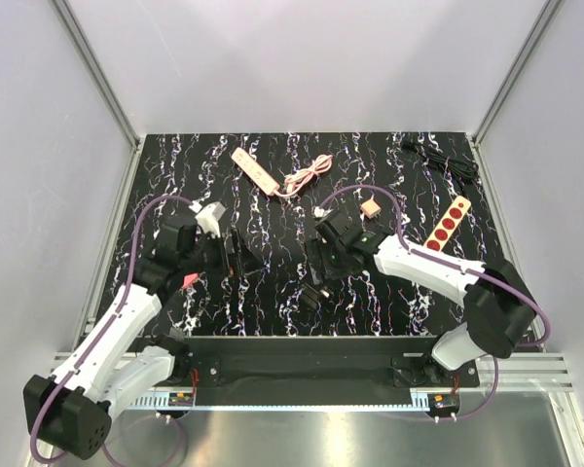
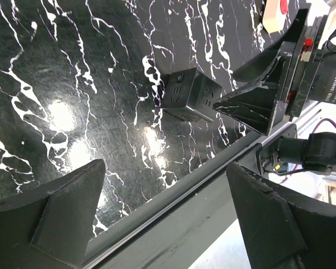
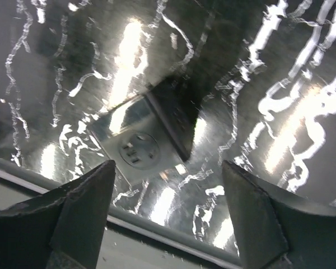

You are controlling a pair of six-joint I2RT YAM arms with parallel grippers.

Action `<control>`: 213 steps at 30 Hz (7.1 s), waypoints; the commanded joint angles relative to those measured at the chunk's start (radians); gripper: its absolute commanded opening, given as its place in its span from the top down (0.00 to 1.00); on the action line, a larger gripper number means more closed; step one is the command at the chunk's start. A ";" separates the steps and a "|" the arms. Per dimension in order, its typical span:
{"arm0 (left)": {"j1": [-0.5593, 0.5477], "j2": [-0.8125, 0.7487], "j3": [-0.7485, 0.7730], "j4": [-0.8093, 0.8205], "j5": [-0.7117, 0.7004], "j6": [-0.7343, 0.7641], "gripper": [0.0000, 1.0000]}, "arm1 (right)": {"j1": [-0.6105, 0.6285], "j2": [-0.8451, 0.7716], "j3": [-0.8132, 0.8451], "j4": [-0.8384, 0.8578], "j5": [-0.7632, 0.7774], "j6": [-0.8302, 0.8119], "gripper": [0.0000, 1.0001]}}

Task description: Insert the plug

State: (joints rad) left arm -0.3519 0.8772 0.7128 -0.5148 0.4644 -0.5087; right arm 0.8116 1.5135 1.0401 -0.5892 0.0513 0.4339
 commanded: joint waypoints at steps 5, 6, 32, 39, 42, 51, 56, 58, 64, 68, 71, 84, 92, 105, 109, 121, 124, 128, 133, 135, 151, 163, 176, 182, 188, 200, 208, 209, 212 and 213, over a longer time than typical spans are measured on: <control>0.004 0.019 -0.050 0.088 0.059 -0.045 0.09 | 0.006 0.073 -0.026 0.158 -0.056 -0.040 0.27; 0.004 0.020 -0.058 0.093 0.059 -0.048 0.10 | 0.006 0.080 -0.026 0.154 -0.057 -0.034 0.28; -0.015 0.361 0.157 0.179 0.253 -0.113 0.22 | 0.006 -0.122 -0.239 0.420 -0.088 -0.164 0.00; 0.083 0.355 0.168 0.174 0.316 -0.109 0.18 | 0.038 -0.044 -0.261 0.460 -0.056 -0.233 0.00; 0.100 0.362 0.172 0.173 0.324 -0.105 0.18 | 0.055 -0.016 -0.269 0.483 -0.025 -0.254 0.00; 0.108 0.371 0.172 0.121 0.321 -0.076 0.18 | 0.086 0.033 -0.236 0.454 0.027 -0.305 0.49; 0.090 0.327 0.166 0.046 0.267 0.013 0.19 | 0.089 -0.148 -0.259 0.453 -0.002 -0.323 0.85; 0.058 0.324 0.162 0.038 0.302 0.013 0.20 | 0.092 -0.255 -0.281 0.469 -0.050 -0.354 0.89; -0.070 0.339 0.194 0.079 0.387 -0.045 0.21 | 0.098 -0.452 -0.384 0.643 -0.301 -0.385 1.00; -0.099 0.339 0.200 0.143 0.422 -0.109 0.20 | 0.101 -0.478 -0.380 0.651 -0.344 -0.388 1.00; -0.136 0.347 0.183 0.212 0.453 -0.171 0.15 | 0.104 -0.487 -0.380 0.651 -0.338 -0.394 1.00; -0.239 0.413 0.105 0.352 0.413 -0.275 0.13 | 0.115 -0.463 -0.376 0.658 -0.334 -0.414 1.00; -0.260 0.468 0.093 0.459 0.456 -0.321 0.29 | 0.121 -0.467 -0.388 0.661 -0.341 -0.416 0.99; -0.251 0.367 0.155 0.291 0.347 -0.191 1.00 | 0.121 -0.592 -0.397 0.602 -0.151 -0.172 0.02; -0.222 0.321 0.186 0.217 0.272 -0.146 1.00 | 0.121 -0.616 -0.379 0.478 -0.003 -0.066 0.01; -0.144 0.284 0.398 -0.033 -0.266 0.110 1.00 | -0.093 -0.504 -0.250 0.261 0.095 0.141 0.03; -0.142 0.313 0.468 0.014 -0.458 0.272 1.00 | -0.182 -0.359 -0.188 0.307 0.007 0.120 0.03; -0.114 0.397 0.560 0.093 -0.530 0.493 1.00 | -0.203 -0.187 -0.062 0.353 -0.007 0.112 0.03; -0.001 0.525 0.620 0.268 -0.350 0.512 1.00 | -0.230 0.096 0.127 0.434 0.015 0.248 0.07; 0.045 0.555 0.605 0.329 -0.267 0.519 1.00 | -0.232 0.181 0.227 0.450 0.034 0.290 0.08; 0.232 0.741 0.541 0.677 -0.075 0.645 1.00 | -0.262 0.784 0.759 0.456 0.090 0.516 0.25; 0.234 0.655 0.403 0.737 -0.127 0.634 1.00 | -0.264 0.962 0.928 0.421 0.030 0.425 0.59; 0.232 0.562 0.458 0.392 -0.227 0.765 1.00 | -0.302 0.708 0.539 0.405 -0.237 0.183 1.00; 0.232 0.503 0.418 0.354 -0.234 0.806 1.00 | -0.342 0.623 0.387 0.397 -0.442 0.164 1.00; 0.234 0.476 0.419 0.319 -0.170 0.814 1.00 | -0.385 0.556 0.298 0.399 -0.757 0.223 1.00; 0.234 0.424 0.401 0.285 -0.224 0.728 1.00 | -0.388 0.404 0.379 0.142 -0.561 0.063 0.35; 0.319 0.440 0.418 0.303 -0.144 0.682 1.00 | -0.313 0.378 0.481 0.060 -0.557 -0.131 0.64; 0.341 0.448 0.428 0.303 -0.109 0.647 1.00 | -0.289 0.398 0.500 0.054 -0.562 -0.162 0.51; 0.378 0.473 0.509 0.299 -0.099 0.631 1.00 | -0.220 0.447 0.589 -0.021 -0.501 -0.309 0.29; 0.378 0.476 0.526 0.295 -0.092 0.625 1.00 | -0.215 0.459 0.624 -0.024 -0.490 -0.335 0.28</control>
State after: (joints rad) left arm 0.0105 1.3544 1.1316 -0.3054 0.3168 0.1581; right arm 0.5339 1.9343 1.5730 -0.5457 -0.4755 0.2775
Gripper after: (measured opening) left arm 0.644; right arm 0.704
